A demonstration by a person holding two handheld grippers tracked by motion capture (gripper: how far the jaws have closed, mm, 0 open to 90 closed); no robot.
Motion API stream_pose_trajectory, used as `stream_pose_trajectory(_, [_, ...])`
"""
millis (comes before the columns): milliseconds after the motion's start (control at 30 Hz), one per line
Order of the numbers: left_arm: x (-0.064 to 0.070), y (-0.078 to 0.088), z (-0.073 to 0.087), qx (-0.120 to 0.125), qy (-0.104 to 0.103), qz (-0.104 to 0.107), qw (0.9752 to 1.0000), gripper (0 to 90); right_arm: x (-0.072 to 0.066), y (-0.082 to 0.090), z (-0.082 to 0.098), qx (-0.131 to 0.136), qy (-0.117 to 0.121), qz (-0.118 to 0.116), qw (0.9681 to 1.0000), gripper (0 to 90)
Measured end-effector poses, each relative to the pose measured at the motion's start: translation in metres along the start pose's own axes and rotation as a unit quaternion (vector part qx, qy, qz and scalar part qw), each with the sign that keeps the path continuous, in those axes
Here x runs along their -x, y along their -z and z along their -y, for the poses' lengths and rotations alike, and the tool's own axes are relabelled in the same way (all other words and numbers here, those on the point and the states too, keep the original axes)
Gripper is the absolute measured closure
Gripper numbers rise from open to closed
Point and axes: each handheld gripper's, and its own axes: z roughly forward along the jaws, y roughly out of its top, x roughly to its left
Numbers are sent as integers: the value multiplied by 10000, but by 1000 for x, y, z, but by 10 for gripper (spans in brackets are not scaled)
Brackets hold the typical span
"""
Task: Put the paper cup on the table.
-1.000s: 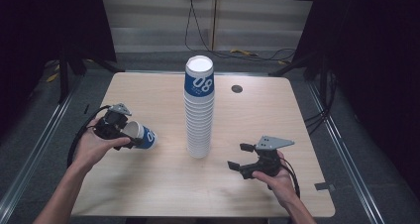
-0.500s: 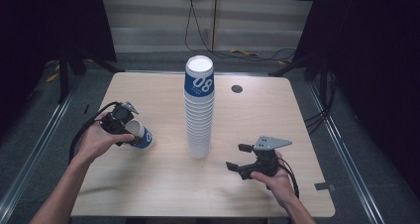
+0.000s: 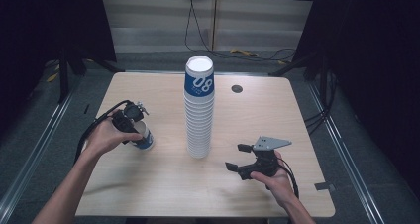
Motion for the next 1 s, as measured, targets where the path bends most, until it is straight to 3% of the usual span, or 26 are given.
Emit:
stream_pose_trajectory(400, [4, -8, -7, 33, -180, -190, 9997, 150, 0, 2, 0, 28, 0, 41, 10000, 157])
stream_pose_trajectory(767, [3, -12, -3, 146, -158, -235, 9995, 133, 0, 1, 0, -2, 2, 42, 10000, 157])
stream_pose_trajectory(1000, [2, -14, 3, 378, -114, -257, 9989, 130, 0, 1, 0, 4, 10, 25, 10000, 157])
